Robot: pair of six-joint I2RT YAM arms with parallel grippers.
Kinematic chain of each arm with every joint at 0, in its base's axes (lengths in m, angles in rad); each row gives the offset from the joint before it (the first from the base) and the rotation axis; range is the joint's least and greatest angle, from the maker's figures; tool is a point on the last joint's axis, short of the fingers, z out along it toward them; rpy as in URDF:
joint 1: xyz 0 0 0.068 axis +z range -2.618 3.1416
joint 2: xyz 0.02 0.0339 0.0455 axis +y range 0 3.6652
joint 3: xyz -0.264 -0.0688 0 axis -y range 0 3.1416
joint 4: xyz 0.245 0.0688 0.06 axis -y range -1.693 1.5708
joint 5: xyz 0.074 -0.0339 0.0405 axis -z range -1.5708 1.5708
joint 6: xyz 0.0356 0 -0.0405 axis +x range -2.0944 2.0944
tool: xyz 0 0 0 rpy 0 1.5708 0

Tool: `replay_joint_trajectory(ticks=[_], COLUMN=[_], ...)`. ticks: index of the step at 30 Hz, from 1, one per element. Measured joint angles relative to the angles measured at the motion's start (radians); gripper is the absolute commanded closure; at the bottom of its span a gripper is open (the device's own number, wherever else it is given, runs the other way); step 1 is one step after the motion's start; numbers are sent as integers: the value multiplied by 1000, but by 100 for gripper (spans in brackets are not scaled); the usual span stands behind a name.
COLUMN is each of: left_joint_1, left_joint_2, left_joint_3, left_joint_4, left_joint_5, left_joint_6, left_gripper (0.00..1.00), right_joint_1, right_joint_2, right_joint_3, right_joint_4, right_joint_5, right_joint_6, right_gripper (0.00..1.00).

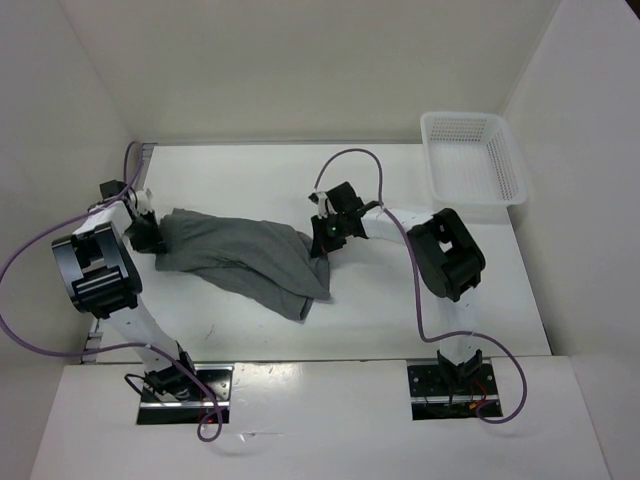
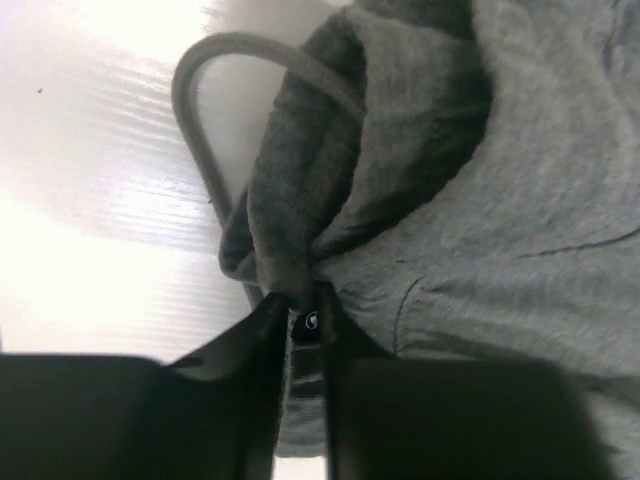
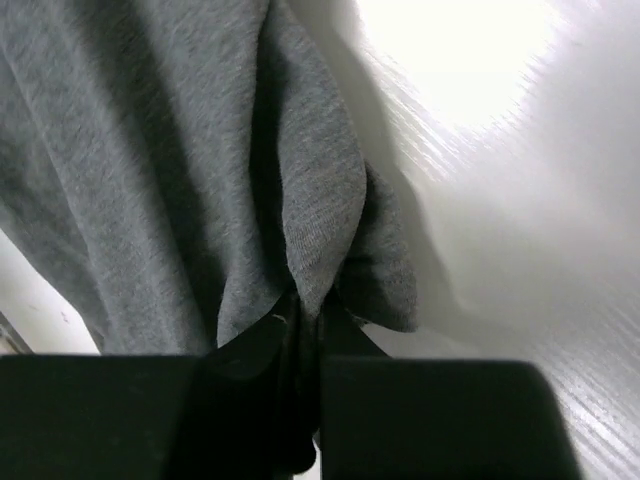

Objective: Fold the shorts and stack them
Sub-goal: Fold the shorts

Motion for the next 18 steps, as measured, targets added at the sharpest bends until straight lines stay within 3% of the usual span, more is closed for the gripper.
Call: replay_joint_trajectory(ticks=[1, 3, 8, 14, 15, 16, 17, 18], left_joint_1=[0, -2, -13, -157, -183, -208, -230, -247], left_joint_2=[3, 6, 7, 12, 16, 20, 26, 32], left_joint_3=[4, 6, 12, 31, 36, 43, 49, 57], left_joint_4=[-1, -3, -35, -114, -116, -114, -106, -98], left_joint_5=[6, 16, 64, 250, 304, 364, 418, 457], left_joint_6=[1, 2, 3, 1, 1, 0, -1, 0], left_gripper=[93, 100, 100, 100, 98, 97, 90, 84], right_joint_1=[0, -2, -39, -170, -189, -204, -217, -224], right_joint_2=[0, 0, 42, 248, 285, 309, 322, 328], right_joint_3=[-4, -4, 80, 486, 566, 621, 660, 686], right_joint_4=[4, 5, -22, -68, -69, -68, -68, -71], right_joint_5=[0, 5, 70, 257, 289, 317, 343, 373], right_joint_6=[13, 39, 85, 50, 40, 33, 27, 28], right_gripper=[100, 100, 100, 100, 96, 81, 39, 29])
